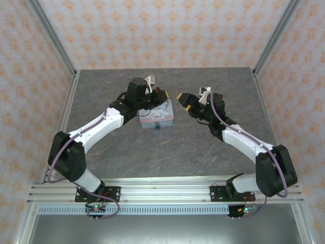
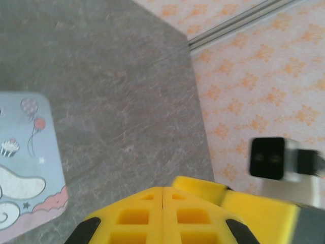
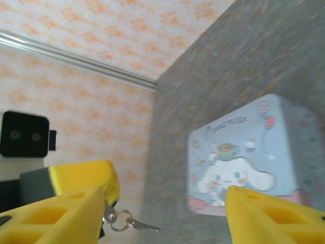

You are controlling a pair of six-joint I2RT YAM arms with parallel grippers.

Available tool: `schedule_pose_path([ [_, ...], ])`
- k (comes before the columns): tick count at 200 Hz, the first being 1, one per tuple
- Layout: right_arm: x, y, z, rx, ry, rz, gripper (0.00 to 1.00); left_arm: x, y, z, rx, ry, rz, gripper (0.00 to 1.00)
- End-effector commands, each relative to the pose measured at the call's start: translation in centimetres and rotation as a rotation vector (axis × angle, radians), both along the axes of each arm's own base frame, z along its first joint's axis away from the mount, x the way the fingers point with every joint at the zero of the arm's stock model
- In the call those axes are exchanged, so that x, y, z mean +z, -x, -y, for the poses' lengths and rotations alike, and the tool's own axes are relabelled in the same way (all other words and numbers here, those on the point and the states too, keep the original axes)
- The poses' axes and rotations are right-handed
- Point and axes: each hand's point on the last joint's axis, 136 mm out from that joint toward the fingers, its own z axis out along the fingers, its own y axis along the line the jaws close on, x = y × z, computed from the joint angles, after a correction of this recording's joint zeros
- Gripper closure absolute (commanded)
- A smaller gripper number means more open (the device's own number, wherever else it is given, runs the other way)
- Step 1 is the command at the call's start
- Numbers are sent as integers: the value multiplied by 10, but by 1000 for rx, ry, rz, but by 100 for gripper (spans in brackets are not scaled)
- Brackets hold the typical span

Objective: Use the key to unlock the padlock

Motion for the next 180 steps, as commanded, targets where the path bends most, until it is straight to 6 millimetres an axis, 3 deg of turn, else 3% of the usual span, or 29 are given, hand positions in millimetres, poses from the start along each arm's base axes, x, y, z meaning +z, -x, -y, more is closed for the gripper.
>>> schedule_pose_path([
  [1,48,0,-13,55,-225,45,40,19,-4,-4,5,-27,108,100],
  [49,48,6,-21,115,-169,90,50,5,-6,-7,81,48,-21,100],
  [92,30,20,-29,174,105,186,51,-5,-2,0,110,148,-185,100],
  [180,25,20,-41,231,162,230,58,-14,8,8,101,163,-302,100],
])
